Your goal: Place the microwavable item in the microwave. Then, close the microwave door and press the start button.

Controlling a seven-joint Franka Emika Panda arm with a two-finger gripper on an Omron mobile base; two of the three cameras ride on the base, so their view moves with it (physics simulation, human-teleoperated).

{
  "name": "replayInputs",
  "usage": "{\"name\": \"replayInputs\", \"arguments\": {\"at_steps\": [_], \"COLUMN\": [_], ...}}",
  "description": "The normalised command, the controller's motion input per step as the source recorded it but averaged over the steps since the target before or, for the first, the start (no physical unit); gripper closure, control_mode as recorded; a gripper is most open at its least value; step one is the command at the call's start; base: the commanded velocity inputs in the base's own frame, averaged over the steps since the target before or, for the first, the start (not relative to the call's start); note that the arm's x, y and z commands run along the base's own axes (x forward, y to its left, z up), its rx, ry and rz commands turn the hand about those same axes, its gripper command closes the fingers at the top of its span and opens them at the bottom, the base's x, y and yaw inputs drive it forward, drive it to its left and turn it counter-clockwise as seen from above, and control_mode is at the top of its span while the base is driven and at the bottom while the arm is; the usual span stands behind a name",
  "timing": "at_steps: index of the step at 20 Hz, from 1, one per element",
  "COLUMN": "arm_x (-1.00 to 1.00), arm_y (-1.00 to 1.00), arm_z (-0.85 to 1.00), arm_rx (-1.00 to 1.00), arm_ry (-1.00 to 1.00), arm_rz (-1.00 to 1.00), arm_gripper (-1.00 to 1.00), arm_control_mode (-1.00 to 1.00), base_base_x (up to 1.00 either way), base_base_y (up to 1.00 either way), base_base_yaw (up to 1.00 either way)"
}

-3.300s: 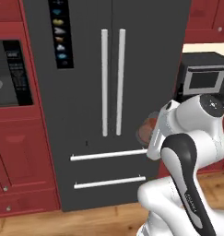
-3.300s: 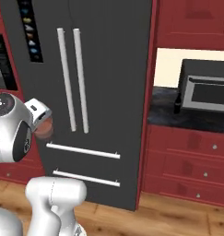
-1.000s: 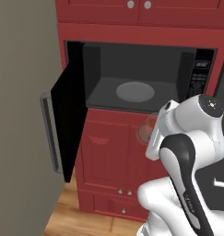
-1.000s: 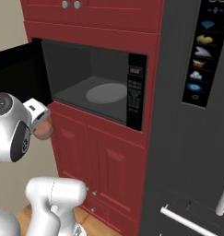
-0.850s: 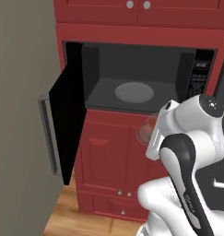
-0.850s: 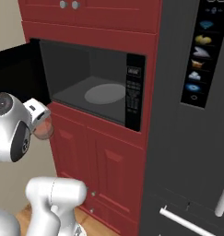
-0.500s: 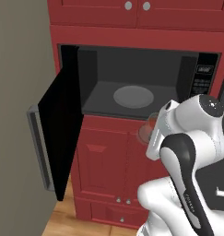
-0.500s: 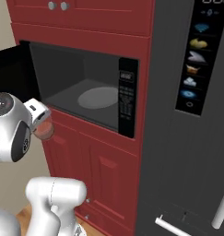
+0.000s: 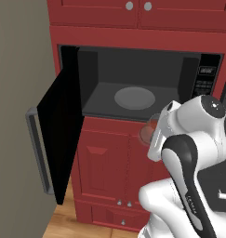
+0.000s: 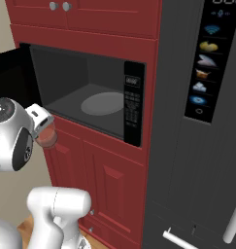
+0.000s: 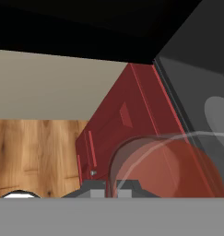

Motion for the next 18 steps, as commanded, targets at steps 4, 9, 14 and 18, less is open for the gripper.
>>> {"name": "replayInputs", "arguments": {"at_steps": [4,9,14,18], "arm_x": [0.13,0.90,0.81,0.65], "arm_y": [0.00,-0.03,-0.06,-0.02], "arm_z": [0.00,0.13,0.06,0.00], "arm_rx": [0.00,0.00,0.00,0.00], "arm_ry": [0.00,0.00,-0.01,-0.06], "arm_rz": [0.00,-0.12,-0.08,-0.03], "arm_gripper": [1.00,1.00,1.00,1.00], "arm_control_mode": [-1.00,-1.00,-1.00,-1.00], "base_base_x": [0.14,0.00,0.00,0.00], "base_base_y": [0.00,0.00,0.00,0.00], "base_base_yaw": [0.00,0.00,0.00,0.00]}}
